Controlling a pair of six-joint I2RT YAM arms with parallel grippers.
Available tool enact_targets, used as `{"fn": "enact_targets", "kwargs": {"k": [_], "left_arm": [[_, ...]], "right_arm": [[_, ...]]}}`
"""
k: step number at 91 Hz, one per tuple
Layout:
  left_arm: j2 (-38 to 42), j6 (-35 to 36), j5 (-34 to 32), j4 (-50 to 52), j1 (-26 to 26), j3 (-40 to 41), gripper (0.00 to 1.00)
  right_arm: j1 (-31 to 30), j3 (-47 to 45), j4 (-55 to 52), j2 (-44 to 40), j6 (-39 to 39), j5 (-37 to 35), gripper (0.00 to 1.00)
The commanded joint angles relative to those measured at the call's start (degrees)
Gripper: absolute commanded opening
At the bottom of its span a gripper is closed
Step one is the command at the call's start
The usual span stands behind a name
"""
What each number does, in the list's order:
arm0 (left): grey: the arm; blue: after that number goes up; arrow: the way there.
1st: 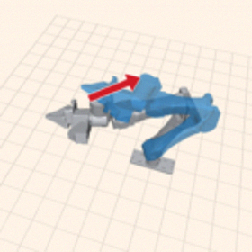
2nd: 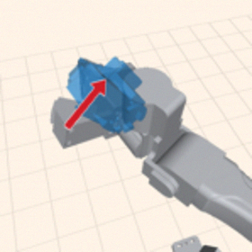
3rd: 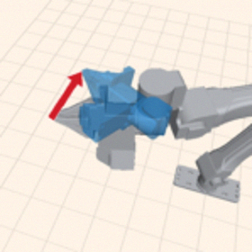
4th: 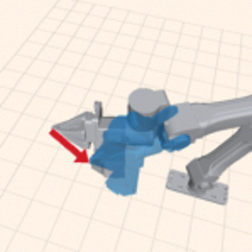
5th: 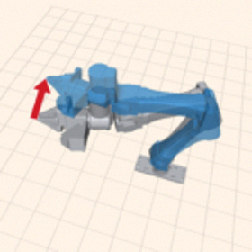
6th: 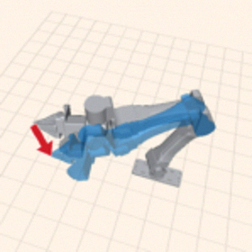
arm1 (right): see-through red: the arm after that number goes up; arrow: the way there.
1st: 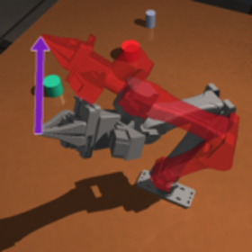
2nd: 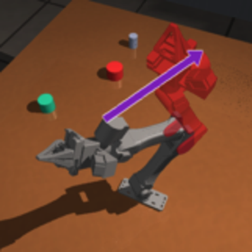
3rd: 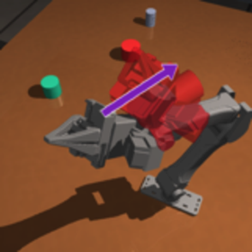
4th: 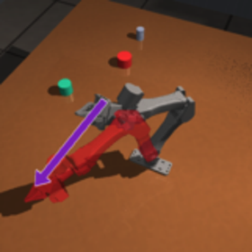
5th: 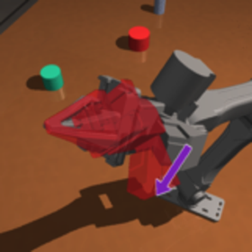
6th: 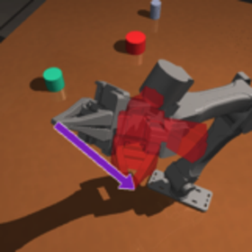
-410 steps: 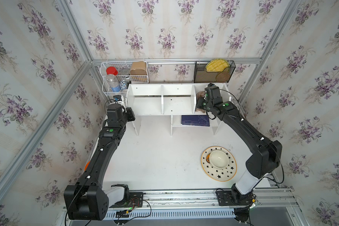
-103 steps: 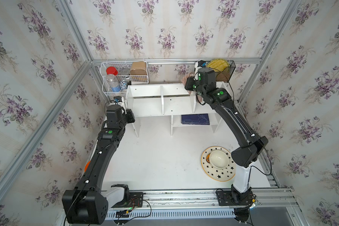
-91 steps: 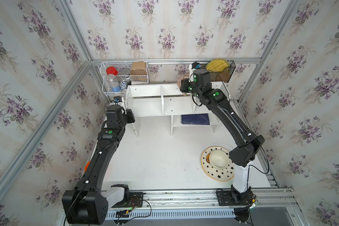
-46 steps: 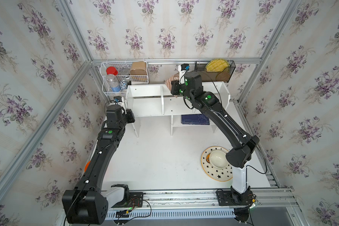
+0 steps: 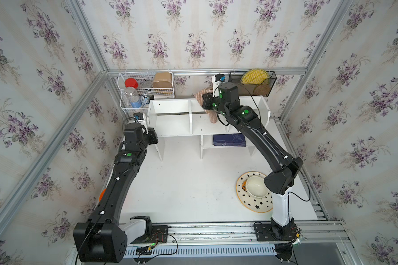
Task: Wipe the bookshelf clean with a cloth
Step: Wipe the dust from the shelf, then adjust the cleaning item.
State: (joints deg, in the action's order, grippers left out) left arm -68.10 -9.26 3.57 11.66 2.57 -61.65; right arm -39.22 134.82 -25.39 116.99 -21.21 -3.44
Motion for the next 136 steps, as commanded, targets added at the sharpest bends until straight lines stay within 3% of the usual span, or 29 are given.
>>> {"fn": "enact_targets", "kwargs": {"k": [1,20,37,41,46,57,68,75,82,85,91,102,116,128,136], "left_arm": [[-0.1,-4.2,3.2,-1.2,-0.3,-0.2,0.0],[-0.4,-4.5,1.0,1.3,-0.3,-1.5,0.0],[2.6,-7.9,-4.0,6.5,-0.4,-2.1,0.38],[3.9,-8.5,-6.6,8.7,-0.4,-2.7,0.52],[5.3,-8.8,-9.6,11.4,-0.4,-3.8,0.54],[9.0,-9.5,-14.5,16.3,-0.3,-6.8,0.77],[11.5,-10.8,-15.3,23.3,-0.4,-12.9,0.8],[14.0,-13.2,-6.6,24.5,-0.3,-15.4,0.8],[16.2,-16.6,12.3,19.4,0.5,-14.9,0.8],[17.0,-18.2,21.3,14.9,1.5,-13.9,0.78],[18.7,-23.8,32.0,6.9,4.3,-11.3,0.79],[21.0,-34.2,45.6,-14.2,6.1,-5.2,0.82],[20.1,-35.5,48.1,-17.3,6.6,-4.4,0.82],[18.9,-40.8,52.4,-28.0,7.7,-1.6,0.81],[19.0,-38.1,52.1,-25.5,7.7,-1.3,0.78]], "right_arm": [[-1.8,1.7,3.0,-0.3,2.2,1.6,0.0],[-3.9,-3.2,3.3,-7.8,3.8,-0.2,0.0],[-6.5,-13.8,3.2,-17.0,7.3,-5.3,0.0],[-6.9,-17.1,3.9,-18.9,7.3,-5.2,0.0],[-7.4,-20.8,4.8,-21.6,7.0,-2.9,0.0],[-10.6,-28.1,8.1,-25.6,8.1,-0.1,0.0],[-11.7,-35.7,13.9,-29.4,5.5,6.5,0.0],[-11.7,-41.2,20.3,-31.5,3.1,12.5,0.0],[-11.7,-45.5,25.6,-33.2,1.0,18.0,0.0],[-11.7,-46.4,27.4,-33.5,0.0,20.1,0.0],[-11.7,-47.8,30.6,-33.8,-2.0,23.5,0.0],[-11.8,-50.3,37.6,-33.8,-6.3,31.1,0.0],[-11.7,-53.3,46.1,-34.3,-11.1,36.4,0.0],[-11.7,-54.6,48.5,-34.7,-12.3,36.9,0.0],[-11.8,-55.4,51.0,-35.1,-13.4,37.9,0.0]]}}
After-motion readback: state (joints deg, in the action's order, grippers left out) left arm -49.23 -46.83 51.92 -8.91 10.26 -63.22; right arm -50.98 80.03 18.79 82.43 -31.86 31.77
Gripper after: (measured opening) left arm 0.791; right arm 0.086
